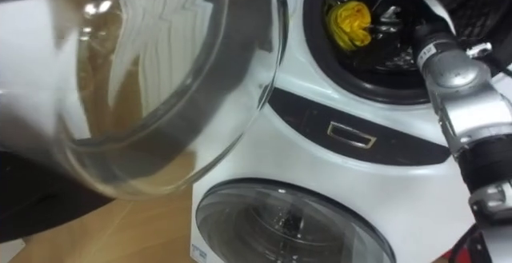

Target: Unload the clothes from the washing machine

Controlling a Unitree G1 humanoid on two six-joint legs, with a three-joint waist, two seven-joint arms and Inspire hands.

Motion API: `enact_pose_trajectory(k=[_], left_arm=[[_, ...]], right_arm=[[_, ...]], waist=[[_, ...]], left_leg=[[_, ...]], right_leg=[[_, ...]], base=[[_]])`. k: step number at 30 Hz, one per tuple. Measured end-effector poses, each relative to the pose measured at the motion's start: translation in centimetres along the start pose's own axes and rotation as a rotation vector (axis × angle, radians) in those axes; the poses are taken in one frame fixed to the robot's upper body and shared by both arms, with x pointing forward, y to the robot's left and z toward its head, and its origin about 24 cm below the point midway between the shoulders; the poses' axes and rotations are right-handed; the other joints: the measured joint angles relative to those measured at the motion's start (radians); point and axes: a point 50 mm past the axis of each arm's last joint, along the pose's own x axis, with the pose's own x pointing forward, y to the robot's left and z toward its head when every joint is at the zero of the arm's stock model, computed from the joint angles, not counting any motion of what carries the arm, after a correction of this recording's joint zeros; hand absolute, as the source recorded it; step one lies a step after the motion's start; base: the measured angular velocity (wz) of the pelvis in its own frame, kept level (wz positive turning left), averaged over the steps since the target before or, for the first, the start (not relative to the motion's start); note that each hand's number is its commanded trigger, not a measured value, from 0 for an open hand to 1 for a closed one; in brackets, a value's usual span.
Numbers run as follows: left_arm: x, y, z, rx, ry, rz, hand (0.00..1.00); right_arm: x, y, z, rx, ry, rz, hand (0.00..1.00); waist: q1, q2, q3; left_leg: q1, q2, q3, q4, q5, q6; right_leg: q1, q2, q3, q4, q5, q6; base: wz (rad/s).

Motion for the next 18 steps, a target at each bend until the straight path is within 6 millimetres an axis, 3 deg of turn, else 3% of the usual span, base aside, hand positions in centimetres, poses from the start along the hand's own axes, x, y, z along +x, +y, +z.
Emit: enact_pose_trajectory(k=[4, 10, 12, 18], left_arm=[[0.1, 0.1, 1.1, -0.006, -0.029, 0.003, 0.00], [0.1, 0.2, 1.2, -0.005, -0.030, 0.000, 0.00], [0.2, 0.2, 1.0, -0.009, -0.015, -0.001, 0.00], [0.4, 0.6, 0.6, -0.013, 0.012, -0.001, 0.00]], right_arm=[[0.4, 0.0, 1.0, -0.078, -0.009, 0.007, 0.00], [0.5, -0.2, 2.0, -0.158, -0.029, 0.024, 0.02], [0.5, -0.1, 2.0, -0.180, -0.027, 0.047, 1.00], [0.4, 0.1, 2.1, -0.250, -0.020, 0.124, 1.00]], waist=[[0.003, 0.000, -0.0002], [0.010, -0.008, -0.0042], [0.016, -0.011, -0.0051], [0.024, -0.023, -0.0025]], left_leg=[[0.001, -0.001, 0.000, -0.010, 0.000, 0.000], [0.001, -0.002, -0.009, -0.012, 0.000, 0.000], [0.002, 0.000, -0.010, -0.011, 0.000, 0.000], [0.003, 0.001, -0.015, -0.011, 0.000, -0.001]], right_leg=[[0.000, -0.001, 0.003, 0.001, 0.000, 0.000], [0.000, -0.002, -0.008, 0.001, 0.000, 0.000], [0.000, -0.001, -0.012, 0.001, 0.000, 0.000], [0.000, -0.001, -0.023, 0.000, 0.000, 0.000]], base=[[0.00], [0.03], [0.02], [0.00]])
